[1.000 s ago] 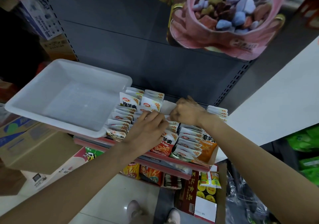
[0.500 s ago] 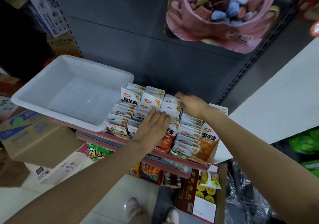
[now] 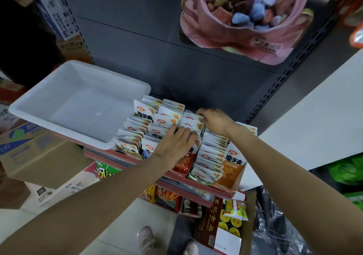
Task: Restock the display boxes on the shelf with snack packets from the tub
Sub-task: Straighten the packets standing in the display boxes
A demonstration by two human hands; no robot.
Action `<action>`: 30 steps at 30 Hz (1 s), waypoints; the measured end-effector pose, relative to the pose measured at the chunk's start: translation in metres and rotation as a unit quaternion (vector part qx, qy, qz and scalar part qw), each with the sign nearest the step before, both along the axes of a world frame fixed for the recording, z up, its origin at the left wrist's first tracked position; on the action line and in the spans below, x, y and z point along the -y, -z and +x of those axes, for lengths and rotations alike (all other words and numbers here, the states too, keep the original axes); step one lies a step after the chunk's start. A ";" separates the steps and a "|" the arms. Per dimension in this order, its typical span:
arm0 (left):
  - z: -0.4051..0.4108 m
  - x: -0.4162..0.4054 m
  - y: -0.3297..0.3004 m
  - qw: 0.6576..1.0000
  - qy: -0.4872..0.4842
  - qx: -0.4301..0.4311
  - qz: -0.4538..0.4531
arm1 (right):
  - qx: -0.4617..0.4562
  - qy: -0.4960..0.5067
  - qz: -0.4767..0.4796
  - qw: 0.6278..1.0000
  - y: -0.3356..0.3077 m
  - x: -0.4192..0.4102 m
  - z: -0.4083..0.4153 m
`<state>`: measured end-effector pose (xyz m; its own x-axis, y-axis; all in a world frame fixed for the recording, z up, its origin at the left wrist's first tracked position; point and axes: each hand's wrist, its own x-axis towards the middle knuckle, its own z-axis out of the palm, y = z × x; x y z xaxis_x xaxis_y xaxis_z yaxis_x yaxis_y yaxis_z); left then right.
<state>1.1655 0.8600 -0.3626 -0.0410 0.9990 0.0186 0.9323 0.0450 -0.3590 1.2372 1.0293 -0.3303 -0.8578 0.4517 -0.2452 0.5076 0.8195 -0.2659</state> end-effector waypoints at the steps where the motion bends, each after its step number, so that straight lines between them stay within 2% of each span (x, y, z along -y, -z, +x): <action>1: -0.002 -0.002 0.000 1.000 0.006 -0.002 -0.005 | -0.002 0.000 -0.002 1.000 0.001 -0.001 0.000; 9: -0.001 -0.013 -0.007 0.996 -0.008 0.020 -0.081 | -0.004 -0.013 -0.010 1.000 0.002 -0.006 0.001; 13: -0.003 -0.019 -0.014 0.995 -0.020 0.072 -0.068 | -0.007 -0.012 -0.010 1.000 0.003 -0.006 0.001; 22: -0.002 -0.026 -0.025 0.991 0.002 0.057 -0.120 | -0.017 -0.015 -0.011 1.000 0.005 -0.007 0.001; 30: 0.002 -0.013 -0.019 0.996 0.005 0.041 -0.077 | -0.021 -0.017 -0.010 1.000 0.007 -0.008 0.001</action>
<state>1.1679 0.8728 -0.3433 -0.0266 0.9900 -0.1384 0.9590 -0.0138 -0.2831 1.2382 1.0378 -0.3373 -0.8828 0.4169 -0.2164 0.4666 0.8310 -0.3029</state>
